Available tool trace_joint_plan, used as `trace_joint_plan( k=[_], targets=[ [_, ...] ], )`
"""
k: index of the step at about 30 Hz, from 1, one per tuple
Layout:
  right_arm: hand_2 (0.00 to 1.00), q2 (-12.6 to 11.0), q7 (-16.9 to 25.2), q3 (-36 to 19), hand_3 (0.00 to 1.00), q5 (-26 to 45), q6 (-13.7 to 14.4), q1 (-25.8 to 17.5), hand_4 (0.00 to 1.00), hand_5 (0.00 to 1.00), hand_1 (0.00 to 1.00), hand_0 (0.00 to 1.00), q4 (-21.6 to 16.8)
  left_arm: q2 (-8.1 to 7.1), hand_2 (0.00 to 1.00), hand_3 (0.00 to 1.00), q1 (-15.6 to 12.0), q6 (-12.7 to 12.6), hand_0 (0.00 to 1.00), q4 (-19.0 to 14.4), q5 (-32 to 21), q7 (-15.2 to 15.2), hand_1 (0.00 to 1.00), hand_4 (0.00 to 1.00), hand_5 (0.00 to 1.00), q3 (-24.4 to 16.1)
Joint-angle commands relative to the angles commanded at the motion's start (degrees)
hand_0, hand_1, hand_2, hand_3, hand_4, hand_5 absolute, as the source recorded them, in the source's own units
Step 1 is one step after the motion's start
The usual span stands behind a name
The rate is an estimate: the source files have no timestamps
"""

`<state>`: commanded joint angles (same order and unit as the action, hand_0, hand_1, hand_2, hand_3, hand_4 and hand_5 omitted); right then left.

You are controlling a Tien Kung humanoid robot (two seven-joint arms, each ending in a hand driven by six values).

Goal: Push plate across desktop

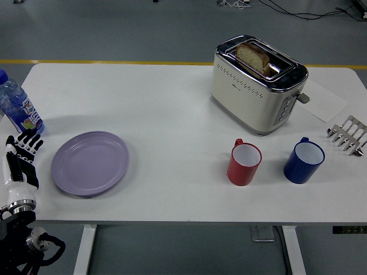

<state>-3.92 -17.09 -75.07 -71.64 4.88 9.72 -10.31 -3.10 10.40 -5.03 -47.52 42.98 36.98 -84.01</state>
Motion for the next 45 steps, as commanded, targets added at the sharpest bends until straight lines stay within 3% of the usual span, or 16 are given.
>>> trace_joint_plan(
  k=[14,34,45],
  targets=[
    [0.592,0.10,-0.08,-0.25,0.575,-0.40,-0.01,0.02,0.372,0.239,0.518,0.606,0.00,1.00,0.748,0.637,1.50,-1.80,0.747,2.10,-1.64,0.00,0.768,0.470,0.998,3.82],
    [0.592,0.21,-0.17,-0.38,0.575,-0.62,0.05,-0.52,0.371,0.242,0.518,0.606,0.00,2.30,0.760,0.650,3.29,-2.61,0.758,2.41,-4.67,0.00,0.777,0.454,0.998,9.99],
    [0.592,0.27,-0.13,-0.30,0.574,-0.50,0.07,-0.49,0.369,0.243,0.518,0.606,0.00,3.10,0.764,0.649,6.15,-2.88,0.761,2.98,-7.07,0.00,0.778,0.450,0.998,15.07]
  ],
)
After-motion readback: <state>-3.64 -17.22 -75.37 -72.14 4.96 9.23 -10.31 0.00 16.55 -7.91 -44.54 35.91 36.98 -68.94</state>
